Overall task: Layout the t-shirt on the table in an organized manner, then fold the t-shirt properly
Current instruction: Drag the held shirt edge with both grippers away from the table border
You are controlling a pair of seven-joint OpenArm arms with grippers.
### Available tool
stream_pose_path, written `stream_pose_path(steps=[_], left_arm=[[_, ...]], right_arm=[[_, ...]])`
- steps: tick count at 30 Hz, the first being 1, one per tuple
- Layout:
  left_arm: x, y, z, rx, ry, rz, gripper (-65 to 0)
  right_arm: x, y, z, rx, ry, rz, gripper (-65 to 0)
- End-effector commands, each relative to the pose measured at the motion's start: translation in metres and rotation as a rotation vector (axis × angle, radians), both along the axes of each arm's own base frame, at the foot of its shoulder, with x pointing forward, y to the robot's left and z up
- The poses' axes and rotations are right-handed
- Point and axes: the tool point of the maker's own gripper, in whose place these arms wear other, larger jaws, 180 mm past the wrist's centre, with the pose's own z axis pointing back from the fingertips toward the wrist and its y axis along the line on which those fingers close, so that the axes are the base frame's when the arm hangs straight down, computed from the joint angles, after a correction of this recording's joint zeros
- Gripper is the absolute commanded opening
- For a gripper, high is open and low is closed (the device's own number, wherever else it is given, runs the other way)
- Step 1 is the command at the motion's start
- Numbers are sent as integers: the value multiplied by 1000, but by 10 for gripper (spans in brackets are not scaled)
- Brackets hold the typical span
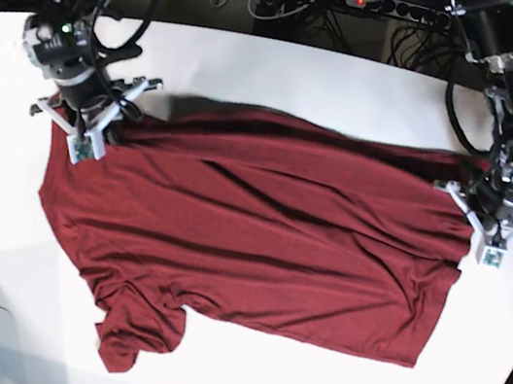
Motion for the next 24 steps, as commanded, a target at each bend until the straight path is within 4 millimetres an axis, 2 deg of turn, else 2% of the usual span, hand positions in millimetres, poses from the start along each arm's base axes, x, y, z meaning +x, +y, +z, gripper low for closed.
stream_pose_path(steps=[1,8,12,14,17,20,24], left_arm=[[13,4,15,20,-55,-2,-650],[14,8,-2,9,-2,7,-650],[25,-4,-12,-12,29,-24,-648],[27,-8,-14,-7,38,-42,-623],[27,-18,-18,29,95,-104,-518],[23,-20,-20,61,146,-134,-394],[20,-5,-5,76,123,-90,-256]], right_arm=[[9,-1,9,4,-44,10,-650],[20,-11,4,-4,-35,10,-650],[20,-11,-1,-1,-21,13,-650],[24,-10,2,0,-30,15,-650],[24,-10,1,0,-29,15,-650],[24,-10,1,0,-29,15,-650],[25,-10,2,0,-32,15,-650]])
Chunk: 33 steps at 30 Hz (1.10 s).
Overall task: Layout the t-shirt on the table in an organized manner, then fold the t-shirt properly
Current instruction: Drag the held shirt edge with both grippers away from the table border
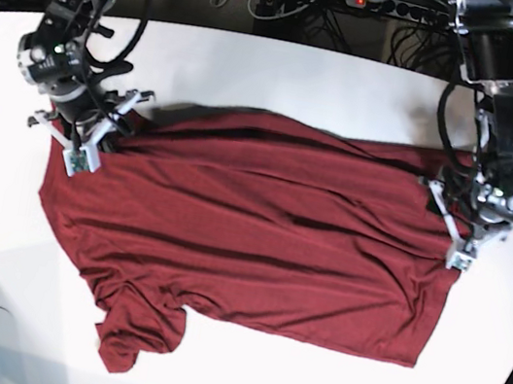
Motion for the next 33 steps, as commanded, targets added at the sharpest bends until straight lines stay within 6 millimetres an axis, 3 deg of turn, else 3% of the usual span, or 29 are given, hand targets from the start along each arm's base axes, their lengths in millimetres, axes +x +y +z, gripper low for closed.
stream_pose_path(steps=[1,7,12,25,28,33], left_arm=[[8,13,21,27,-63,19,-230],[-29,39,46,90,-124,90,-150],[-58,41,16,83,-41,88,-150],[-75,31,-33,-2,17,87,-155],[-84,31,-45,-15,42,90,-244],[-93,31,-60,-38,76,100,-549]], right_arm=[[8,1,12,5,-50,9,-650],[7,1,12,6,-48,9,-650],[7,2,11,9,-47,9,-650],[5,0,10,8,-44,4,-650],[-1,0,5,9,-27,4,-650],[-10,0,-2,9,-2,4,-650]])
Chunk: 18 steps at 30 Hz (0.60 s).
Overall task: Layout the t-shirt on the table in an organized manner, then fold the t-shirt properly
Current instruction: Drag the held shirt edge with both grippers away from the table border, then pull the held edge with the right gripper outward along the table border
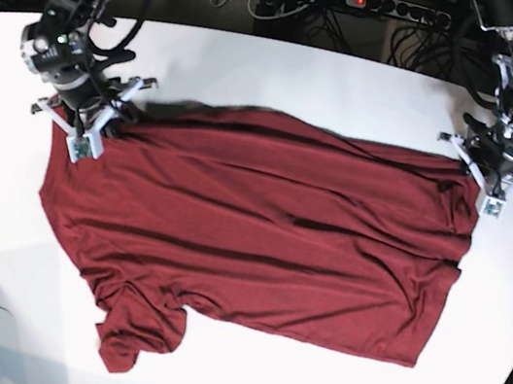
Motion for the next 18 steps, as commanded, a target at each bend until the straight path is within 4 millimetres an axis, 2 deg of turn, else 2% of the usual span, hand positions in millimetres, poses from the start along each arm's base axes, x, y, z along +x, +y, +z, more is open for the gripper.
stream_pose_path(steps=[1,3,5,14,18], left_arm=[[-22,12,-13,51,107,11,-606],[-20,12,-11,56,93,7,-650],[-19,14,-10,61,87,6,-646],[-12,43,8,134,70,-5,-650],[-13,46,10,144,72,-7,-650]], right_arm=[[3,1,9,6,-37,6,-650],[-3,2,4,7,-19,10,-650],[-11,2,-2,9,0,11,-650],[-42,-1,-19,2,73,8,-650],[-54,-5,-24,-11,101,12,-650]])
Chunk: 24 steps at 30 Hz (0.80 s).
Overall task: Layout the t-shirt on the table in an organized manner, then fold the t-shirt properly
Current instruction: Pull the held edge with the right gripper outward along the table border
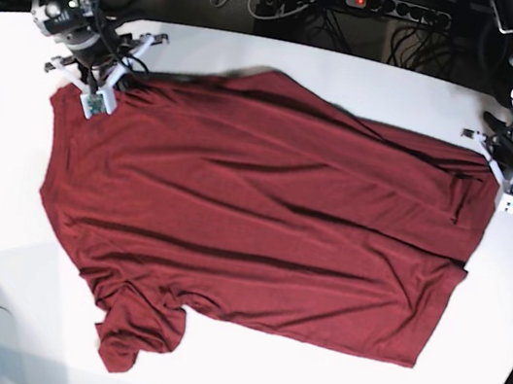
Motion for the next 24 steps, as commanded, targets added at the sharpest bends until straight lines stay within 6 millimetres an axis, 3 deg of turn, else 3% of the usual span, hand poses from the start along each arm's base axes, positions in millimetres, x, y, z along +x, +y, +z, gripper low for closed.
stream_pose_path(steps=[1,8,19,21,24], left_arm=[[-4,9,2,31,21,5,-650],[-4,16,6,47,20,2,-650],[-10,15,2,45,36,1,-650],[-10,15,2,45,36,0,-650],[-10,15,2,46,37,-2,-650]], right_arm=[[2,-3,7,-9,-26,5,-650],[-13,-6,5,-28,-3,14,-650],[-14,-4,9,-31,-8,20,-650],[-15,-5,8,-33,-2,20,-618],[-13,-6,16,-45,-23,20,-506]])
